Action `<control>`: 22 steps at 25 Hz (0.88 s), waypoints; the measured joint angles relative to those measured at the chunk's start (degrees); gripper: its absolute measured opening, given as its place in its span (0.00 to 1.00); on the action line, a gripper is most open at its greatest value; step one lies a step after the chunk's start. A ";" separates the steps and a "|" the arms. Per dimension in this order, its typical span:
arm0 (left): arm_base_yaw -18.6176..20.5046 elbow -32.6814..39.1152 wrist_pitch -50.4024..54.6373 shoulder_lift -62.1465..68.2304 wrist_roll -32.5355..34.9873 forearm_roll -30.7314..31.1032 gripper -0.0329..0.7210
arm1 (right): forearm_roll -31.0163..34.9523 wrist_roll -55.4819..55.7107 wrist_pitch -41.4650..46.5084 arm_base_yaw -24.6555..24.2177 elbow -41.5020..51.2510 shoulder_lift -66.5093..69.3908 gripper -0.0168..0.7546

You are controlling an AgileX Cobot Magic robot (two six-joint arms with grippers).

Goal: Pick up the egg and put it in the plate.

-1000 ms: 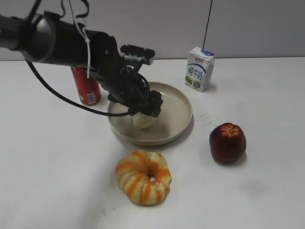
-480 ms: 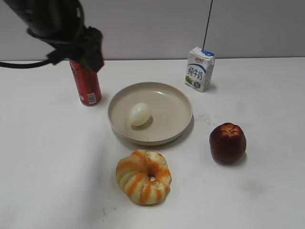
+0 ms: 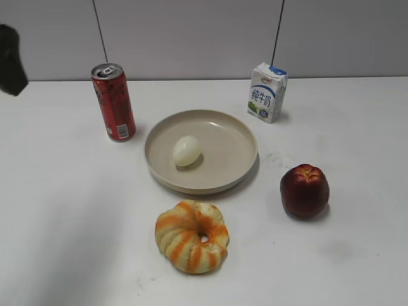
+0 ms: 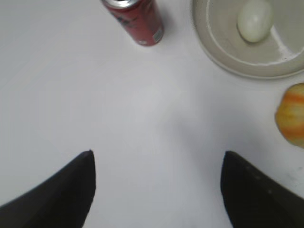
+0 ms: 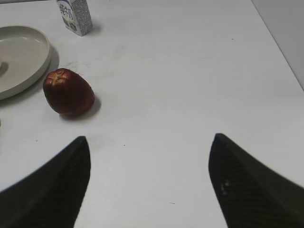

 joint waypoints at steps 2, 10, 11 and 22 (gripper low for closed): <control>2.69 4.20 0.06 -2.99 -0.20 0.10 0.86 | 0.00 0.00 0.00 0.00 0.00 0.00 0.78; 13.69 26.59 -0.94 -20.53 -3.72 0.09 0.83 | 0.00 0.00 0.00 0.00 0.00 0.00 0.78; 14.59 29.25 -1.48 -23.25 -4.11 -0.09 0.83 | 0.00 0.00 0.00 0.00 0.00 0.00 0.78; 15.71 44.87 -2.70 -54.52 -6.44 -0.98 0.83 | 0.00 0.00 0.00 0.00 0.00 0.00 0.78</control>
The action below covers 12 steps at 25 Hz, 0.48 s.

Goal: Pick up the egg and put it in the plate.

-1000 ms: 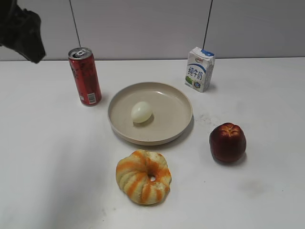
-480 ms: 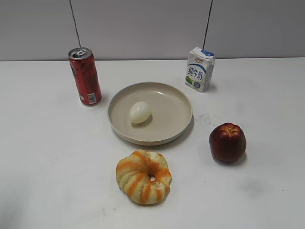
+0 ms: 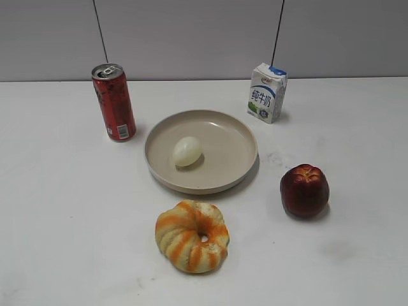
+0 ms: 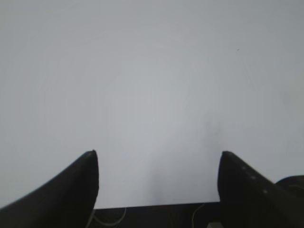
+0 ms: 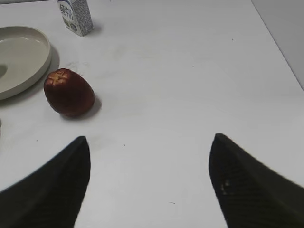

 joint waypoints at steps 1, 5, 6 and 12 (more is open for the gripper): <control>0.00 1.00 -0.10 -3.33 -0.05 0.00 0.83 | 0.00 0.00 0.00 0.00 0.00 0.00 0.78; 0.00 3.81 -0.42 -12.25 -0.11 0.00 0.83 | 0.00 0.00 0.00 0.00 0.00 0.00 0.78; 0.00 4.48 -0.72 -13.68 -0.11 0.00 0.83 | 0.00 0.00 0.00 0.00 0.00 0.00 0.78; 0.00 7.24 -3.88 -17.18 -0.11 0.56 0.82 | 0.00 0.00 0.00 0.00 0.00 0.00 0.78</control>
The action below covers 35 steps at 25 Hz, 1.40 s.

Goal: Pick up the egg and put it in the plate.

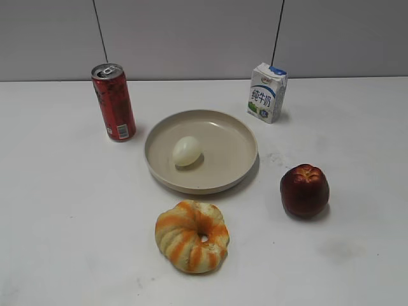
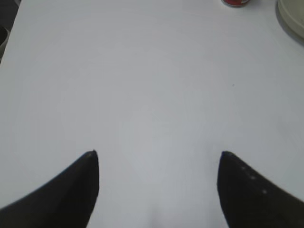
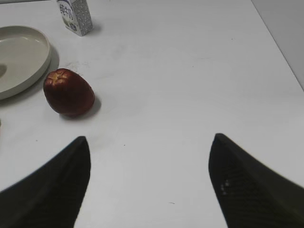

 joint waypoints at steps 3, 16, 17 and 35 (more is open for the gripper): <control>0.00 0.07 -0.48 0.00 0.00 0.11 0.82 | 0.00 0.00 0.00 0.00 0.00 0.00 0.78; 0.00 0.07 -0.55 0.00 0.04 0.11 0.80 | 0.00 0.00 0.00 0.00 0.00 0.00 0.78; 0.00 0.07 -0.55 0.00 0.04 0.11 0.79 | 0.00 0.00 0.00 0.00 0.00 0.00 0.78; 5.93 0.07 -0.58 -9.46 0.04 0.11 0.72 | 0.00 0.00 0.00 0.00 0.00 0.00 0.78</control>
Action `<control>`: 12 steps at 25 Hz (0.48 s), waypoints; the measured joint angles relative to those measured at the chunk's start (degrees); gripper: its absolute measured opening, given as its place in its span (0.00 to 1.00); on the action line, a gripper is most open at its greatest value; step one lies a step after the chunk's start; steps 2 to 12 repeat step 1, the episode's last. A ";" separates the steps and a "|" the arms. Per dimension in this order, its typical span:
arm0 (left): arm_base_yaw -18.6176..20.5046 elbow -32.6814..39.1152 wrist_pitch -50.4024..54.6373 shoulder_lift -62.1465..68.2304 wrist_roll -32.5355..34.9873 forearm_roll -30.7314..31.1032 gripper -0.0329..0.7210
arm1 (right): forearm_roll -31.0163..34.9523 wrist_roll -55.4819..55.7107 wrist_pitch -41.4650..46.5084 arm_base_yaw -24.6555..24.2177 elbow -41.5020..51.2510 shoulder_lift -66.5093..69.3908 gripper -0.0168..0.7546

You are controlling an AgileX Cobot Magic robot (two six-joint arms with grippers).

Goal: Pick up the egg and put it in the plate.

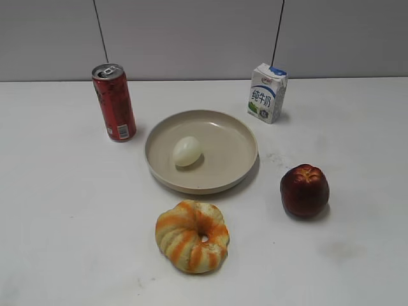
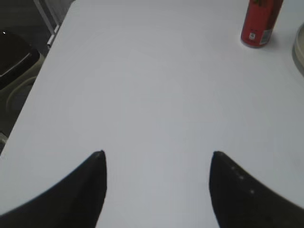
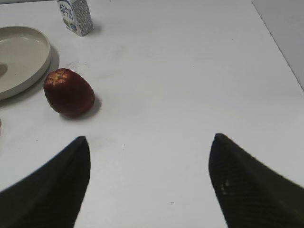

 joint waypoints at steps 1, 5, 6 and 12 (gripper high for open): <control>0.17 0.00 0.09 -0.71 0.00 0.00 0.72 | 0.00 0.00 0.00 0.00 0.00 0.00 0.78; 0.17 0.00 0.09 -0.71 0.00 0.00 0.72 | 0.00 0.00 0.00 0.00 0.00 0.00 0.78; 0.17 0.00 0.09 -0.71 0.00 0.00 0.72 | 0.00 0.00 0.00 0.00 0.00 0.00 0.78; 0.17 0.00 0.09 -0.71 0.00 0.00 0.72 | 0.00 0.00 0.00 0.00 0.00 0.00 0.78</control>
